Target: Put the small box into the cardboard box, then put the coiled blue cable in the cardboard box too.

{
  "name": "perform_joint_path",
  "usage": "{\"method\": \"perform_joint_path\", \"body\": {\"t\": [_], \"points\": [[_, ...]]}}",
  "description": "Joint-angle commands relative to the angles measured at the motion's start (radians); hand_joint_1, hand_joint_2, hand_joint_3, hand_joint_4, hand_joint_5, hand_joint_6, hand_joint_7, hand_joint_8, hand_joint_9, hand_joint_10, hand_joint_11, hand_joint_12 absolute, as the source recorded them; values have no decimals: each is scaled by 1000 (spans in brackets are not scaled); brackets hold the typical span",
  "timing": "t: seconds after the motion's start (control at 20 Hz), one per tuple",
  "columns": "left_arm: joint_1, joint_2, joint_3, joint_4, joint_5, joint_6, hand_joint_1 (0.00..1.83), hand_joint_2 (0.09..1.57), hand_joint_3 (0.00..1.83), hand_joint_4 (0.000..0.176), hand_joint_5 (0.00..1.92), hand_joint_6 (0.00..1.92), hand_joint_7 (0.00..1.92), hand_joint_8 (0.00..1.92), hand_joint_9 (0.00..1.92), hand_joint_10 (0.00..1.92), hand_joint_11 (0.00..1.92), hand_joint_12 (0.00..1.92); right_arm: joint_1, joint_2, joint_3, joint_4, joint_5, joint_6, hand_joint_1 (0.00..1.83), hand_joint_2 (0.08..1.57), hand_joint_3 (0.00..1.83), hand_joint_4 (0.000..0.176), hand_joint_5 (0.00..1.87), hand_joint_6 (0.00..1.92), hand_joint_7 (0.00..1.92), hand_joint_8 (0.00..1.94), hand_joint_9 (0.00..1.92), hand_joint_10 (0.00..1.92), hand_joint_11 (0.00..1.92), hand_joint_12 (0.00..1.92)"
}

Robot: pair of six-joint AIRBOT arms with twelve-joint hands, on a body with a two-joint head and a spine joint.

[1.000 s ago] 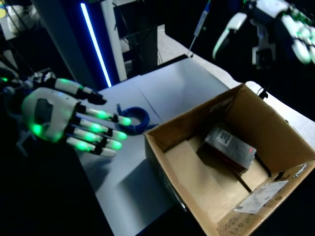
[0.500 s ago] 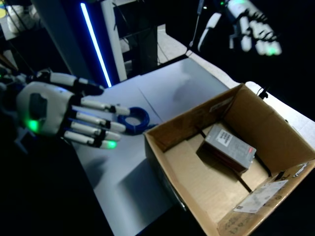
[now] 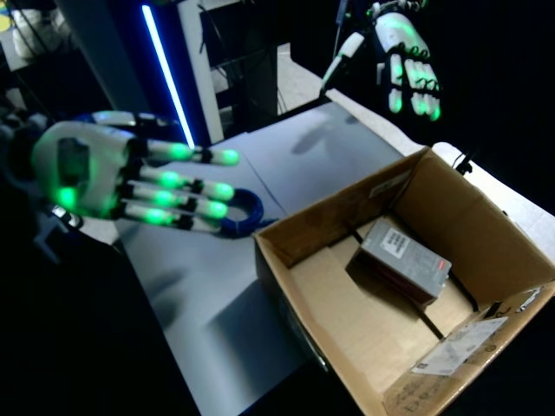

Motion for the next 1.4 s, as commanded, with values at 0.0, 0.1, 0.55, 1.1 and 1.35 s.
{"method": "perform_joint_path", "body": {"t": [0.0,0.1,0.55,1.1,1.35], "points": [[-3,10,-1,5,-143,0,302,819,1,150,117,0,47,0,8,1,0,248,21,-9,4,-3,95,5,748,882,3,176,234,5,40,3,90,3,0,267],[-1,8,-3,5,-146,0,339,803,0,160,111,0,38,0,0,0,0,176,28,-18,6,-23,86,5,787,900,5,176,255,0,6,0,54,1,0,178],[1,-5,-3,-3,-155,-1,469,805,1,164,140,0,75,1,30,4,0,236,116,-72,26,-167,-90,5,751,879,0,176,207,1,3,0,63,1,0,530],[1,-13,-2,-7,-164,-8,485,825,1,141,143,0,77,0,28,1,0,223,179,-183,98,-290,-296,6,898,793,1,176,147,4,0,0,23,6,0,641],[1,-21,-1,-7,-164,-14,509,834,0,131,166,2,89,2,53,4,8,242,180,-221,131,-309,-356,6,905,817,1,176,176,2,8,1,68,6,0,796]]}}
